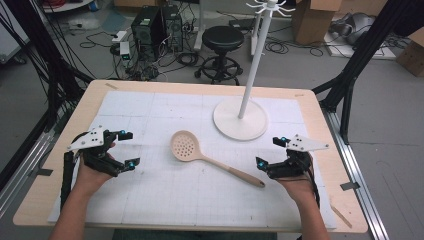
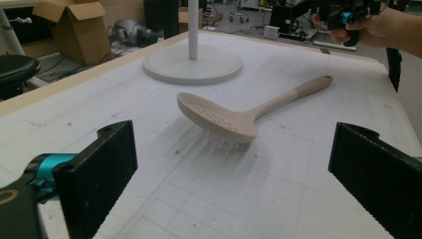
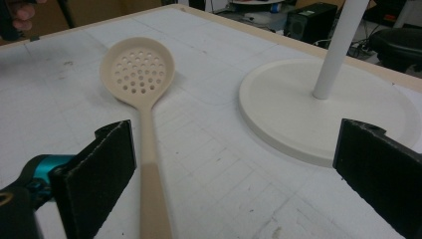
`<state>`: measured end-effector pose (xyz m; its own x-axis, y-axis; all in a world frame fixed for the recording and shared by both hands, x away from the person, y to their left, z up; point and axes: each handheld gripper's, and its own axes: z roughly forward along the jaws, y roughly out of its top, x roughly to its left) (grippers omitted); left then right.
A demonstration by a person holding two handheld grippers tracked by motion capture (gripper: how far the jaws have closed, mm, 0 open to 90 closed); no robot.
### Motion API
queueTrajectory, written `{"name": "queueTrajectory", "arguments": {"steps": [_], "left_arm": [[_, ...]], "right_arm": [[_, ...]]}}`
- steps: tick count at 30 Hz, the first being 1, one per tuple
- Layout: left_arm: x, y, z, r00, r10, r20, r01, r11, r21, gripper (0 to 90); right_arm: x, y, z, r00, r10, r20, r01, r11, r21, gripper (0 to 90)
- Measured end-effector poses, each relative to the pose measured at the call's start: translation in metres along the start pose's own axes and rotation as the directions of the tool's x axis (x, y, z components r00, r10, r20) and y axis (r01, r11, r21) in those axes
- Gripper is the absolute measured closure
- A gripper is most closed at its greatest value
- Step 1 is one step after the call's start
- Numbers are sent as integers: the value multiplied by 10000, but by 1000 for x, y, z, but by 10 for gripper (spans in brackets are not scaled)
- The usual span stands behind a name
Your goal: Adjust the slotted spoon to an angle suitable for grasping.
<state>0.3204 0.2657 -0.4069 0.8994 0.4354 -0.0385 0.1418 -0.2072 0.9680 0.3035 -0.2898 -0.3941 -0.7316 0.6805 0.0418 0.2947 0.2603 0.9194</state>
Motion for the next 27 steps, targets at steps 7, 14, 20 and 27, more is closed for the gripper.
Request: {"name": "queueTrajectory", "arguments": {"steps": [7, 14, 20, 27], "left_arm": [[-1, -1, 2, 10000, 43, 54, -44, 9998, 190, 56], [-2, 0, 0, 10000, 38, 31, -38, 10000, -10, 57], [-2, -1, 2, 10000, 45, 22, -45, 9999, 129, 56], [-2, -2, 4, 9999, 87, 101, -89, 9997, 220, 56]], "right_arm": [[3, 2, -3, 9998, -154, 88, 154, 9999, -19, 18], [12, 12, -6, 9994, -288, 169, 290, 9995, -138, 19], [18, 13, 5, 9992, -390, 132, 386, 9989, 272, 21], [27, 9, 26, 9981, -621, -1, 617, 9914, 1155, 28]]}}
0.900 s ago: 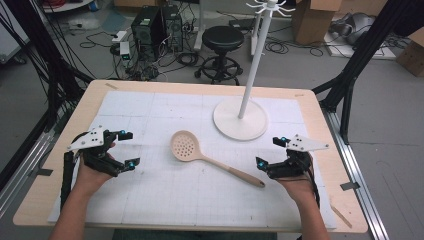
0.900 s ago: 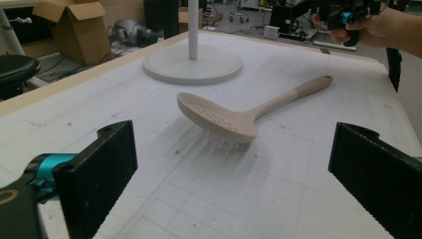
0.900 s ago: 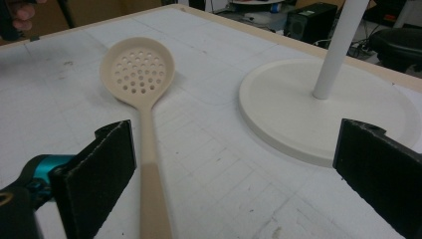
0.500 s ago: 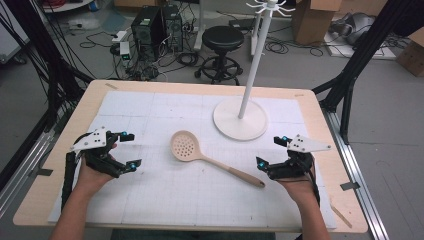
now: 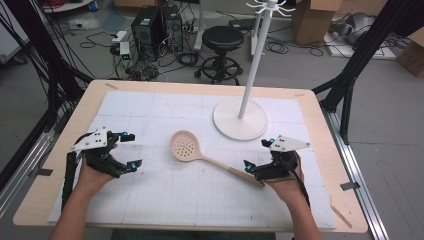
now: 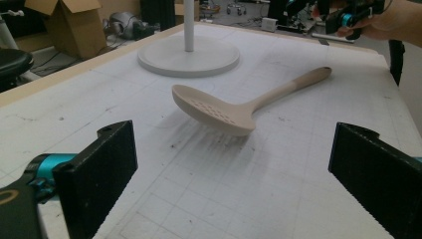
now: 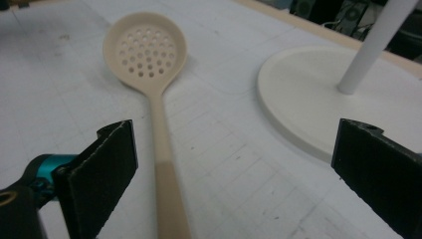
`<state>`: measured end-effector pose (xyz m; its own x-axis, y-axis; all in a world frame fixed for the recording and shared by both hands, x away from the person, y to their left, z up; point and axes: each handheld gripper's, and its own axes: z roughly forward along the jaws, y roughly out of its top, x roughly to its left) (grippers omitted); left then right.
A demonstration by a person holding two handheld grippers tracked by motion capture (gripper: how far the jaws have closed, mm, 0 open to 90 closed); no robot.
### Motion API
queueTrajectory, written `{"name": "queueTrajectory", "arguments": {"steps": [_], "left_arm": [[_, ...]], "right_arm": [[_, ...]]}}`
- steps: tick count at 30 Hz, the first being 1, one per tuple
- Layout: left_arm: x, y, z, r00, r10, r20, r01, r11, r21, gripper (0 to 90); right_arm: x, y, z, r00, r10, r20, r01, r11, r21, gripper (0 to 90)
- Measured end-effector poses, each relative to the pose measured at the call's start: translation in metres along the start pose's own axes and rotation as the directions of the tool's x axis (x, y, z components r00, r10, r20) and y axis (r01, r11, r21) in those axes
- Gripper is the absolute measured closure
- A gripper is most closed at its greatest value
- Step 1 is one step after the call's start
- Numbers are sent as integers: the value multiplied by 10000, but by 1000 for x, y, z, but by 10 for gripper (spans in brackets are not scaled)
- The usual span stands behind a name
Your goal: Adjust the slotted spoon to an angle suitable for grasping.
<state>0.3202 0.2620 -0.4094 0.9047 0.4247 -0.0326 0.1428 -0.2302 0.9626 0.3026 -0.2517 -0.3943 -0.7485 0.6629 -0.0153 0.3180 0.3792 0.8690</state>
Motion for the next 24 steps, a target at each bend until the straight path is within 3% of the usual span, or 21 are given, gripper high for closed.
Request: {"name": "queueTrajectory", "arguments": {"steps": [4, 6, 7, 12, 15, 16, 19, 20, 22, 23, 24], "left_arm": [[0, 1, -2, 10000, -25, -9, 25, 9999, -101, 56], [0, 1, -3, 10000, -32, -25, 31, 9999, -129, 56], [0, 1, -3, 10000, -37, -20, 37, 9999, -145, 56], [0, 1, -2, 10000, -14, -12, 14, 10000, -85, 56], [0, 0, -1, 10000, -13, 5, 13, 10000, -13, 56], [0, 0, -1, 10000, -13, 5, 13, 10000, -13, 56], [0, 0, -1, 10000, -11, 11, 11, 10000, -11, 56], [0, 0, -1, 10000, -44, 29, 44, 10000, -31, 56], [0, 0, -1, 10000, -29, 2, 29, 10000, -39, 57], [0, 0, -2, 10000, -11, 2, 11, 10000, -19, 56], [0, 0, -1, 10000, -31, 1, 31, 10000, -27, 56]], "right_arm": [[10, 2, 15, 9989, -412, -205, 425, 9969, 662, 58], [12, 2, 17, 9988, -443, -223, 459, 9959, 785, 70], [14, 3, 21, 9983, -481, -333, 511, 9941, 957, 129], [17, 3, 28, 9977, -518, -428, 571, 9896, 1322, 169], [21, 3, 39, 9965, -420, -716, 550, 9802, 1903, 309], [21, 3, 39, 9965, -420, -716, 550, 9802, 1903, 309], [26, 3, 49, 9954, -488, -819, 676, 9671, 2451, 410], [28, 2, 55, 9941, -574, -918, 808, 9575, 2769, 461], [30, 1, 57, 9932, -626, -983, 891, 9516, 2942, 487], [33, 0, 62, 9921, -764, -990, 1051, 9385, 3288, 552], [34, -1, 64, 9916, -868, -959, 1147, 9329, 3415, 586]]}}
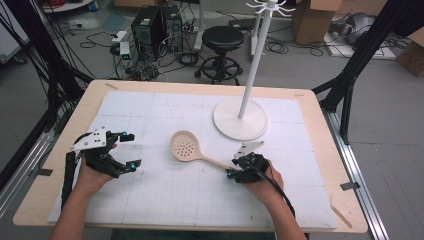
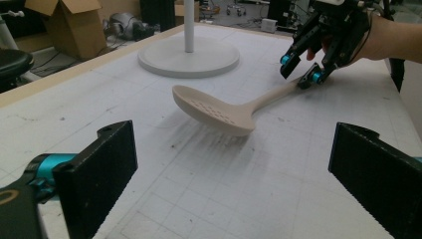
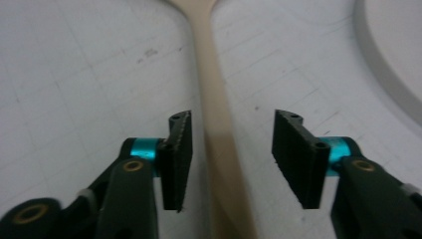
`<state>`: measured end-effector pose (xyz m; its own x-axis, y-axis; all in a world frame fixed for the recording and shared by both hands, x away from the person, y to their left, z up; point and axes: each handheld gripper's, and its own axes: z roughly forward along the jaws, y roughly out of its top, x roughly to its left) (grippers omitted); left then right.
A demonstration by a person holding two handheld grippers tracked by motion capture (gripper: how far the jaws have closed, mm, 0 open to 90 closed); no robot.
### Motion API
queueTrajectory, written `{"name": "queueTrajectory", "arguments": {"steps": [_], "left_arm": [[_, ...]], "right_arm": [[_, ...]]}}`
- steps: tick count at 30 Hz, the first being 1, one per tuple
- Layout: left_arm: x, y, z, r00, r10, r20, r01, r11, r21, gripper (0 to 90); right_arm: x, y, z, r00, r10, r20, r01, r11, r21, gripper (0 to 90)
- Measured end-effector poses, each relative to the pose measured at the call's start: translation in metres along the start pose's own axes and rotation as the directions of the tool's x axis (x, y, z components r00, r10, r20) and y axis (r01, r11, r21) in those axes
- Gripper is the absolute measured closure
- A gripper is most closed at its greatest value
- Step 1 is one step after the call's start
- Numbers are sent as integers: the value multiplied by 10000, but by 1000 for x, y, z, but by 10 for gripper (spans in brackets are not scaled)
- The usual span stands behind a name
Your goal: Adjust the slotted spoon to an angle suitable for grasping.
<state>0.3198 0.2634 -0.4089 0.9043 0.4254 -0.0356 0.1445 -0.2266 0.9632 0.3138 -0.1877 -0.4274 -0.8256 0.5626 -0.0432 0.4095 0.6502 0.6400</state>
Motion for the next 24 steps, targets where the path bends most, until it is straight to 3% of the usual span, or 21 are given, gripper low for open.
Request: {"name": "queueTrajectory", "arguments": {"steps": [4, 5, 8, 9, 16, 24], "left_arm": [[0, 0, 0, 10000, 3, 34, -4, 10000, 27, 56], [0, 0, 0, 10000, 2, 35, -2, 10000, 48, 56], [0, 0, 1, 10000, -2, 35, 2, 10000, 36, 56], [0, 0, 0, 10000, -2, 39, 2, 10000, 31, 56], [0, 1, -1, 10000, 11, -10, -11, 10000, -48, 56], [0, 1, -4, 10000, -16, -32, 15, 9999, -156, 56]], "right_arm": [[3, 0, 5, 9998, -167, 130, 161, 9989, 430, 644], [3, 1, 6, 10000, -65, 17, 65, 9988, 484, 689], [3, 1, 6, 9999, -99, -110, 105, 9988, 473, 711], [3, 1, 6, 9994, -290, -212, 301, 9981, 540, 727], [6, 3, 7, 9965, -643, -542, 665, 9970, 400, 738], [18, 16, 18, 9868, -1172, -1119, 1211, 9922, 293, 738]]}}
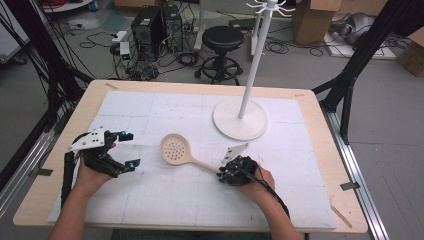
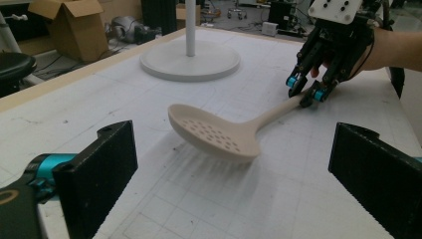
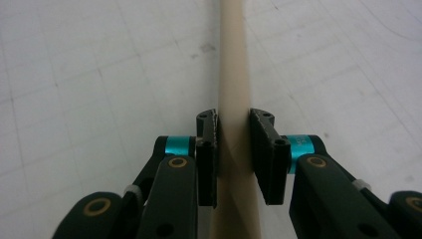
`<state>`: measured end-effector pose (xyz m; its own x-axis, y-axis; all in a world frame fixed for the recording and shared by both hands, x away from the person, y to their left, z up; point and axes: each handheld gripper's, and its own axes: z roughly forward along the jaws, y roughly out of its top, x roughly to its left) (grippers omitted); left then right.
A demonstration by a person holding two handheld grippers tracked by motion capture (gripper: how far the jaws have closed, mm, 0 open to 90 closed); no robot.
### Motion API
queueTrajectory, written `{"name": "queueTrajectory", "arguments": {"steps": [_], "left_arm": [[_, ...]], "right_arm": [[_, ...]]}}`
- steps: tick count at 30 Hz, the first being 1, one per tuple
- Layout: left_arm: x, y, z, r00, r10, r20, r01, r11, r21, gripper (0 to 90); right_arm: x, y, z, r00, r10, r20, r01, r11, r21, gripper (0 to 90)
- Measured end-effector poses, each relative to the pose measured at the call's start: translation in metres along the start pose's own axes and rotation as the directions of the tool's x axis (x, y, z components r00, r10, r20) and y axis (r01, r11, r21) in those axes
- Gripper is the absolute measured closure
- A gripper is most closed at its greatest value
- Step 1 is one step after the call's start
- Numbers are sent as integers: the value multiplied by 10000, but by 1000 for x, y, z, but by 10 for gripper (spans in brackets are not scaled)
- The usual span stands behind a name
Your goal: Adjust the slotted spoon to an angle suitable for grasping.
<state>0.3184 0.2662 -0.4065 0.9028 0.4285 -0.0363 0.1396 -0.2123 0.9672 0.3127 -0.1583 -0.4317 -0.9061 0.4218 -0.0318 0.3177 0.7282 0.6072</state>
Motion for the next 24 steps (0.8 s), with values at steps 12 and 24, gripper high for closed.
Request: {"name": "queueTrajectory", "arguments": {"steps": [12, 24], "left_arm": [[0, 5, -10, 9999, -12, -122, 7, 9989, -473, 56], [1, 6, -11, 9999, -28, -141, 22, 9989, -464, 57]], "right_arm": [[11, 32, 23, 9951, -634, -760, 631, 9980, -58, 738], [28, 58, 46, 9863, -1050, -1270, 1021, 9943, -290, 685]]}}
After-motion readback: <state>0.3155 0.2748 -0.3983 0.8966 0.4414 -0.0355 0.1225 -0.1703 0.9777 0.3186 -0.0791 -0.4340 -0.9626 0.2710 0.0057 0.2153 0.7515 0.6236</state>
